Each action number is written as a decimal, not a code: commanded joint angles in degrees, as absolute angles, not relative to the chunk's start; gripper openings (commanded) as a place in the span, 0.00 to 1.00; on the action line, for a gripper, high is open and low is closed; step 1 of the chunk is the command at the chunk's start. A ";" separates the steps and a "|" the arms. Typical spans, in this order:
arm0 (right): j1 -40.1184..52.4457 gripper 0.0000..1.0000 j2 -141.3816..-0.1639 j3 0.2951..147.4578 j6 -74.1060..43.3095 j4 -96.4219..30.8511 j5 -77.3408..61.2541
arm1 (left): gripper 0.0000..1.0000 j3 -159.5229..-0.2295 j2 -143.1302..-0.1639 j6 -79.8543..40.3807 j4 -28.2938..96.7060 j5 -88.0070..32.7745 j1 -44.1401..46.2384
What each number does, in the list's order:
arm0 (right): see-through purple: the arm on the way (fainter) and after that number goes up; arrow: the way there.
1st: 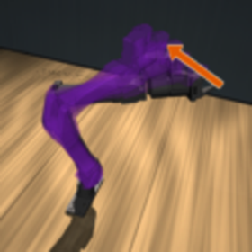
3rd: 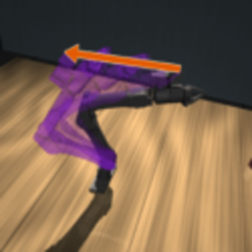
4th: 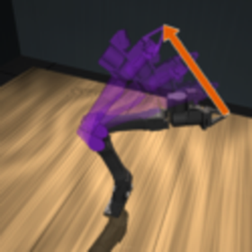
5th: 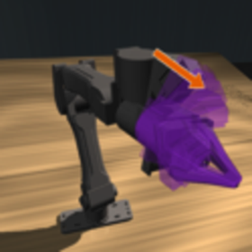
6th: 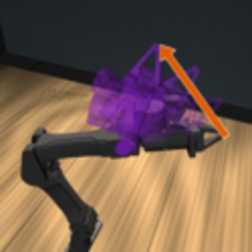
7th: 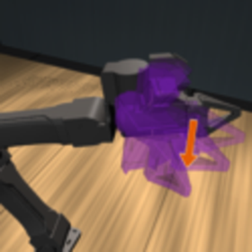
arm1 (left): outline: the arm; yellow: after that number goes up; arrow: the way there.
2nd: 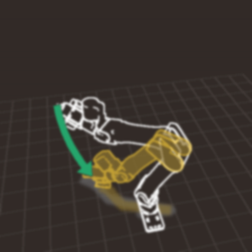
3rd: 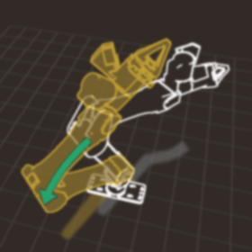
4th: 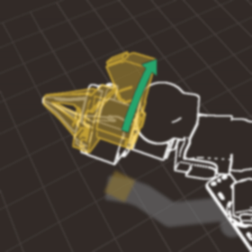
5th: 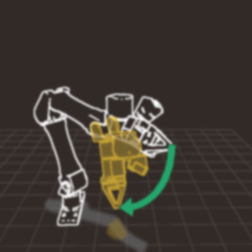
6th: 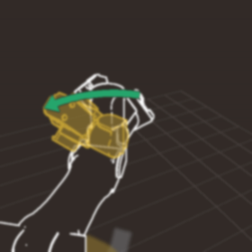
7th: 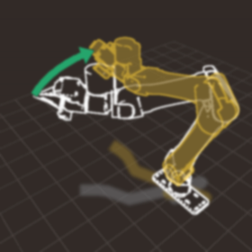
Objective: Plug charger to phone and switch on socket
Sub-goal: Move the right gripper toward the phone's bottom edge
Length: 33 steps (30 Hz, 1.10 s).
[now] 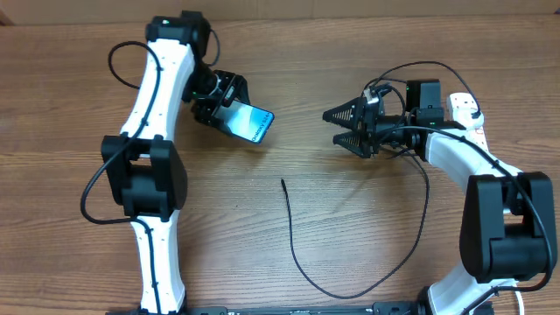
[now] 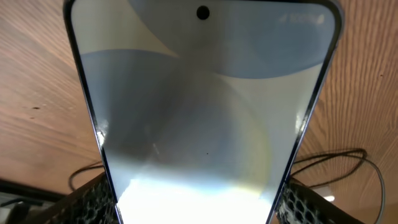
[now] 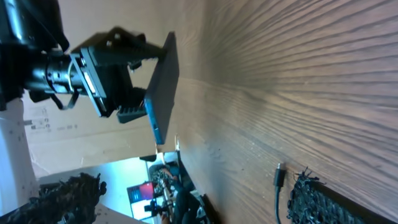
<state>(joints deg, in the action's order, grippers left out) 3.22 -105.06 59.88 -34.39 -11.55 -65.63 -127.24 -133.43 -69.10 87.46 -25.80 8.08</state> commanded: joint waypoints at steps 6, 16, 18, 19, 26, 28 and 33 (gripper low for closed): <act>6.48 1.00 -104.60 60.45 -43.35 -10.74 -61.34 | 0.04 -128.81 -133.38 -78.61 83.48 -24.62 12.71; 8.29 1.00 -104.60 60.45 -46.02 -9.65 -58.92 | 0.04 -128.81 -133.38 -87.02 79.94 -24.69 17.65; 8.56 1.00 -104.60 60.45 -46.02 -9.47 -58.19 | 0.04 -128.81 -133.38 -87.94 79.55 -25.04 18.74; 8.69 1.00 -104.60 60.45 -46.00 -9.45 -57.65 | 0.04 -128.81 -133.38 -87.99 79.26 -25.12 19.20; 9.76 1.00 -104.60 60.45 -43.33 -8.99 -55.92 | 0.04 -128.81 -133.38 -91.50 77.56 -25.08 22.79; 9.80 1.00 -104.60 60.45 -43.18 -9.06 -55.37 | 0.04 -128.81 -133.38 -92.51 77.47 -25.10 23.33; 9.82 0.87 -104.60 60.45 -41.50 -9.08 -54.70 | 0.04 -128.81 -133.38 -92.84 77.49 -25.08 24.62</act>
